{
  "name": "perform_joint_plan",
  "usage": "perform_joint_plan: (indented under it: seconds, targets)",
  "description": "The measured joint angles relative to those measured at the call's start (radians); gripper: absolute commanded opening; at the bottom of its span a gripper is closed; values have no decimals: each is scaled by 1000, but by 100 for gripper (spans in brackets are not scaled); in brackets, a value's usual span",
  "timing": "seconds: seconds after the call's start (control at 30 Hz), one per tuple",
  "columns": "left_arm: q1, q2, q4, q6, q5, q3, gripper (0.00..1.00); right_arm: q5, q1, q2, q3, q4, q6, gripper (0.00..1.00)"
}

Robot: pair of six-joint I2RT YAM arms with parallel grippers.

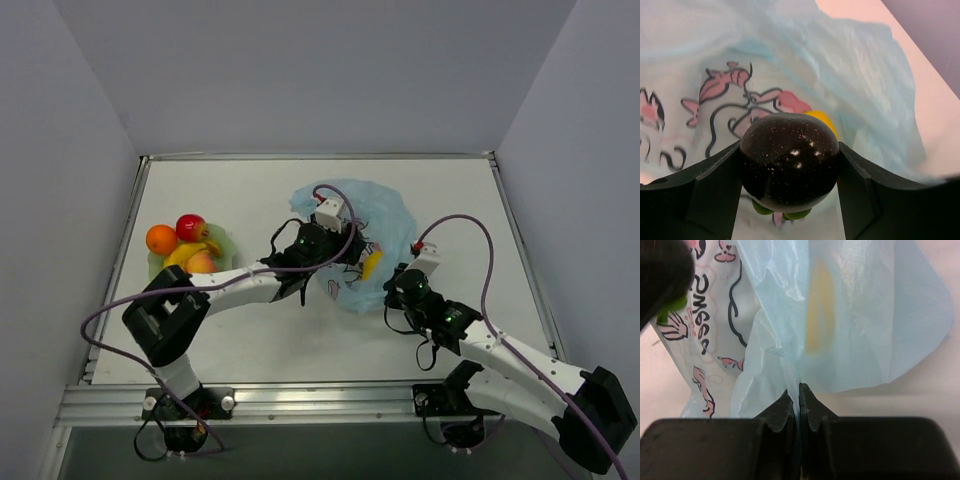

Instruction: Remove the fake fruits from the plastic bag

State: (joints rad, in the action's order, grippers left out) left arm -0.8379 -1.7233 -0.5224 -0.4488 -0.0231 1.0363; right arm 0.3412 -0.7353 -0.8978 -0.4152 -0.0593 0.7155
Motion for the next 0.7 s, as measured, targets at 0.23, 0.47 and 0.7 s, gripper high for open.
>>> perform_joint_plan:
  seconds: [0.23, 0.47, 0.7]
  targets:
    - [-12, 274, 171, -46, -17, -178, 14, -100, 171, -54, -45, -103, -74, 0]
    - [28, 767, 467, -70, -225, -257, 21, -161, 187, 20, -42, -121, -105, 0]
    - [360, 929, 695, -245, -434, -330, 22, -201, 192, 77, -20, -134, -115, 0]
